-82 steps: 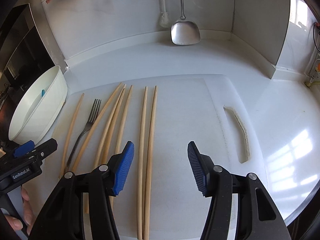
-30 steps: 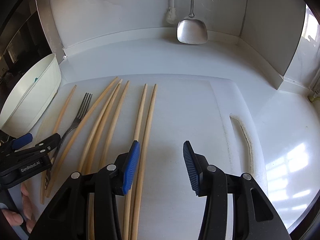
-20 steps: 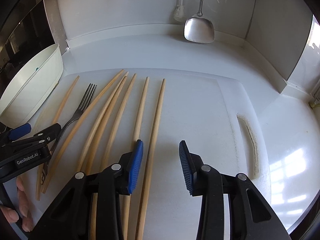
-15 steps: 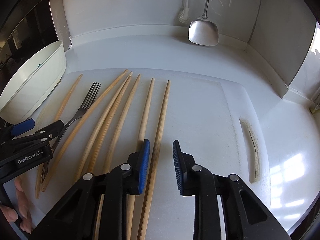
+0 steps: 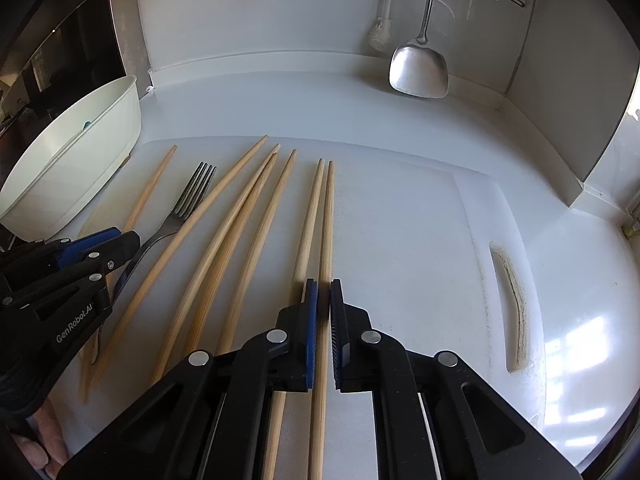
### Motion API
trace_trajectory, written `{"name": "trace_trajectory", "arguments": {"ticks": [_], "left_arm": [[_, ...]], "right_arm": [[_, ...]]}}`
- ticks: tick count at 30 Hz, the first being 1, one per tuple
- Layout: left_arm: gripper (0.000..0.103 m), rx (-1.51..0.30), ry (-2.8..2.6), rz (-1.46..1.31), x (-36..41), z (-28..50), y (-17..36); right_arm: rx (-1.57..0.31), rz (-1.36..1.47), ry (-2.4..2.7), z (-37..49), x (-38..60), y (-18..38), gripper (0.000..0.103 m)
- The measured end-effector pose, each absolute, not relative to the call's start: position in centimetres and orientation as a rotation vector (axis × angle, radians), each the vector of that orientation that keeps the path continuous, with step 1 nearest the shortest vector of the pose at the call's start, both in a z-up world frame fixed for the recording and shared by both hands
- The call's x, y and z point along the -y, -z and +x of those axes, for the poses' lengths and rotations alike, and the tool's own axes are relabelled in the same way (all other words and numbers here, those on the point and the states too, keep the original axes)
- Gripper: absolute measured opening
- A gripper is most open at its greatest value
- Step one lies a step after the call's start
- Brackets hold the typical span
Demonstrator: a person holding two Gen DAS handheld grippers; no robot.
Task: Organize utensils
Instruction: 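Close the right tool on a chopstick while the left tool closes on another chopstick, then carry both held chopsticks over the white basin with both tools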
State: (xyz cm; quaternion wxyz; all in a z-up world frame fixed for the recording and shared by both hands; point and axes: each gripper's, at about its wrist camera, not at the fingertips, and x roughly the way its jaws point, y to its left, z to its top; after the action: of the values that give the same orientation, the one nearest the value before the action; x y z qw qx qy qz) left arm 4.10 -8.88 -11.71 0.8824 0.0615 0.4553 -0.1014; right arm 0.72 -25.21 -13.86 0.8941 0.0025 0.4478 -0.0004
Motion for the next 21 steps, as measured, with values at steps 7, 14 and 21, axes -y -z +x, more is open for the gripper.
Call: {"name": "trace_trajectory", "arguments": {"ticks": [7,14,21], "left_arm": [[0.007,-0.966,0.223,0.103,8.5,4.2,11.6],[0.007,-0.968,0.212,0.067,7.6,4.1,10.7],[0.007,-0.942,0.201,0.024,6.5,4.0,7.9]], "right_arm": [[-0.930,0.050,-0.007,0.6,25.8,13.8,0.006],[-0.913,0.081,-0.015,0.4,26.3,12.9,0.006],[-0.874,0.071,-0.045,0.3,26.2,10.1,0.006]]}}
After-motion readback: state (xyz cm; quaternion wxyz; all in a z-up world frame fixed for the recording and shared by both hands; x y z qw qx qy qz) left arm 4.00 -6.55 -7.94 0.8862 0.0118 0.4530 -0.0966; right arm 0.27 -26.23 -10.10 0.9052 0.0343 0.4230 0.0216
